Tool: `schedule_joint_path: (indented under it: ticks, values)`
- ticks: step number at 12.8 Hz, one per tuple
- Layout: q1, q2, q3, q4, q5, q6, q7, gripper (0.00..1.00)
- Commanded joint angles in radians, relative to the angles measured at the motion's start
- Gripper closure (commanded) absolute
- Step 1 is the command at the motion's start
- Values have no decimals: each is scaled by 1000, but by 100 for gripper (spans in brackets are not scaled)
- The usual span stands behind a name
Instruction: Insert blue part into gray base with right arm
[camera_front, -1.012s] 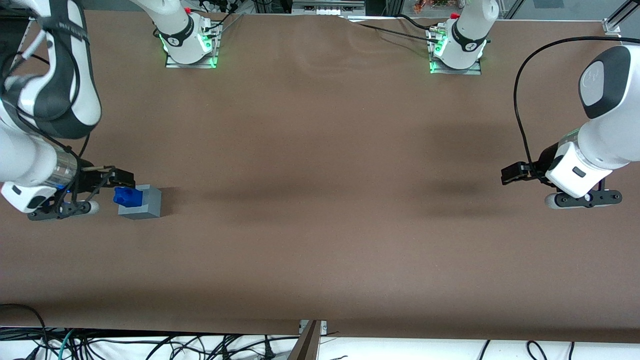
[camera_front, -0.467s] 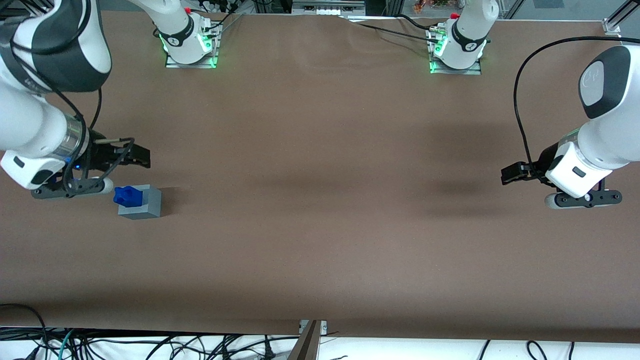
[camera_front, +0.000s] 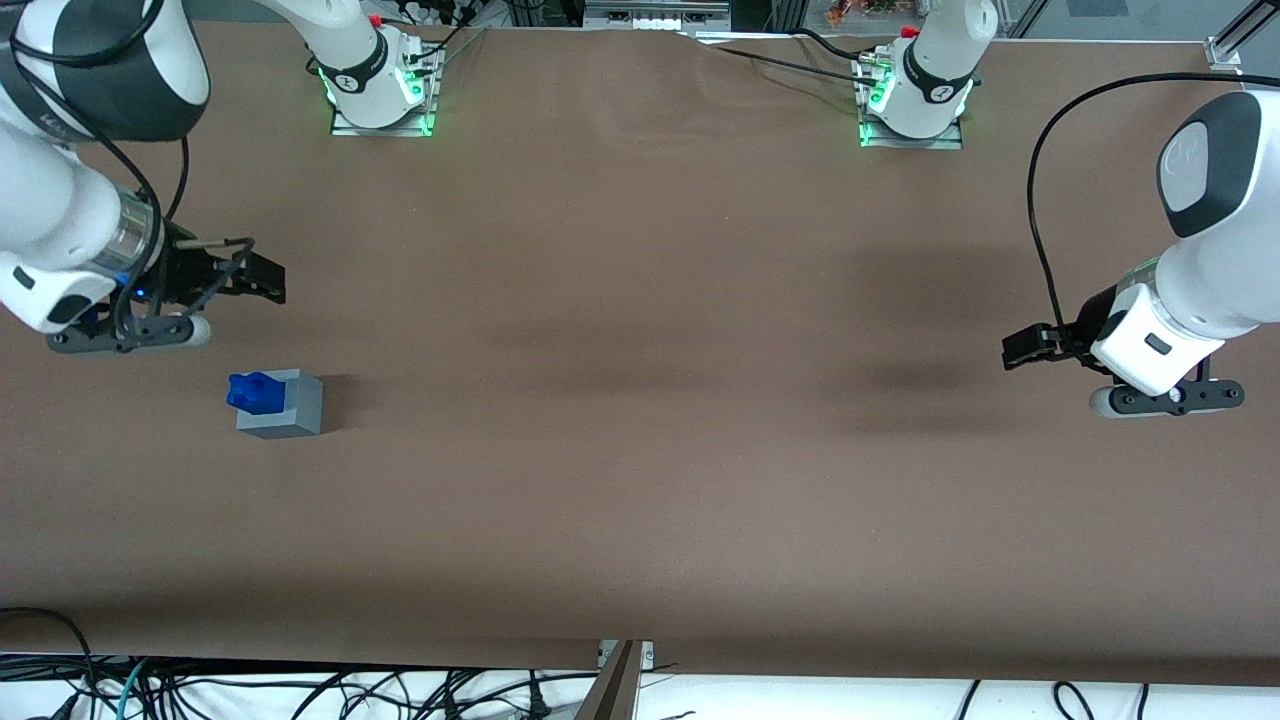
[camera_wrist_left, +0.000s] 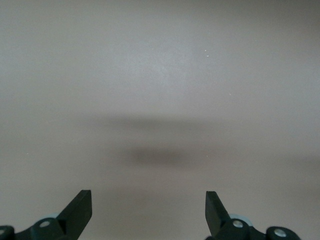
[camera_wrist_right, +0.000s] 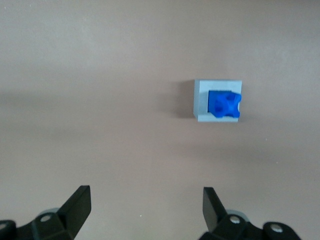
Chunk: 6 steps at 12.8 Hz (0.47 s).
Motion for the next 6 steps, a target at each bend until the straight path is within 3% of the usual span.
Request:
schedule_joint_path:
  ticks: [1, 6]
  values:
    - [2, -142, 12, -148, -19, 42, 8, 1]
    - [4, -119, 24, -118, -22, 48, 6, 1]
